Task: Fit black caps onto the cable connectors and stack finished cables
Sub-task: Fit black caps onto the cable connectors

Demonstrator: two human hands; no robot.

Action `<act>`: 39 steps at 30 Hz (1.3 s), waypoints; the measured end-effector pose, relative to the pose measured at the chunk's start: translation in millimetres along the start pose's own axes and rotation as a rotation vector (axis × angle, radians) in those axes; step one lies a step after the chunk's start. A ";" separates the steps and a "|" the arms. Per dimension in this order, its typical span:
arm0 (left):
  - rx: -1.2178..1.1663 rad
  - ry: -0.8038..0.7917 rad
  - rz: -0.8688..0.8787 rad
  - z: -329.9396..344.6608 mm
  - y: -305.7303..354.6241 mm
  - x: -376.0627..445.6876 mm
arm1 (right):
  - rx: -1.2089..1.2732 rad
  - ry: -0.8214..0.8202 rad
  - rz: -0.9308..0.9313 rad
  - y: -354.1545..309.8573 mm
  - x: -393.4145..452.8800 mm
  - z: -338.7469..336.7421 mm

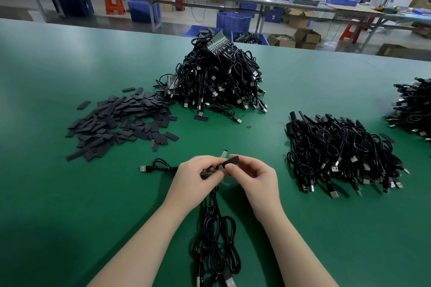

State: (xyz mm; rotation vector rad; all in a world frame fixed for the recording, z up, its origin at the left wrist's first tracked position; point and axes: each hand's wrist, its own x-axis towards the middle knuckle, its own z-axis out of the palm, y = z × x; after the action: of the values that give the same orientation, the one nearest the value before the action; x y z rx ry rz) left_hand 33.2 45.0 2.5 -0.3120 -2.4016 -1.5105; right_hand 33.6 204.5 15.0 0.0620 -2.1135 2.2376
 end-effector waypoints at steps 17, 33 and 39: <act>0.003 -0.020 -0.006 -1.2 0.3 0.8 | -0.026 -0.074 -0.014 -4.4 -1.8 1.7; 0.029 -0.012 0.016 0.3 -2.9 0.3 | -0.019 -0.053 -0.032 -3.2 -2.7 2.1; 0.016 -0.005 -0.002 0.8 -4.6 0.6 | 0.030 -0.043 -0.040 -4.2 -2.9 1.7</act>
State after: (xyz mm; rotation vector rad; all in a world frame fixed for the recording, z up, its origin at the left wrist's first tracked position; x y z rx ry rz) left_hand 31.0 43.7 -1.5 -0.3100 -2.4177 -1.4924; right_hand 36.8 203.0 19.1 0.1541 -2.0798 2.2660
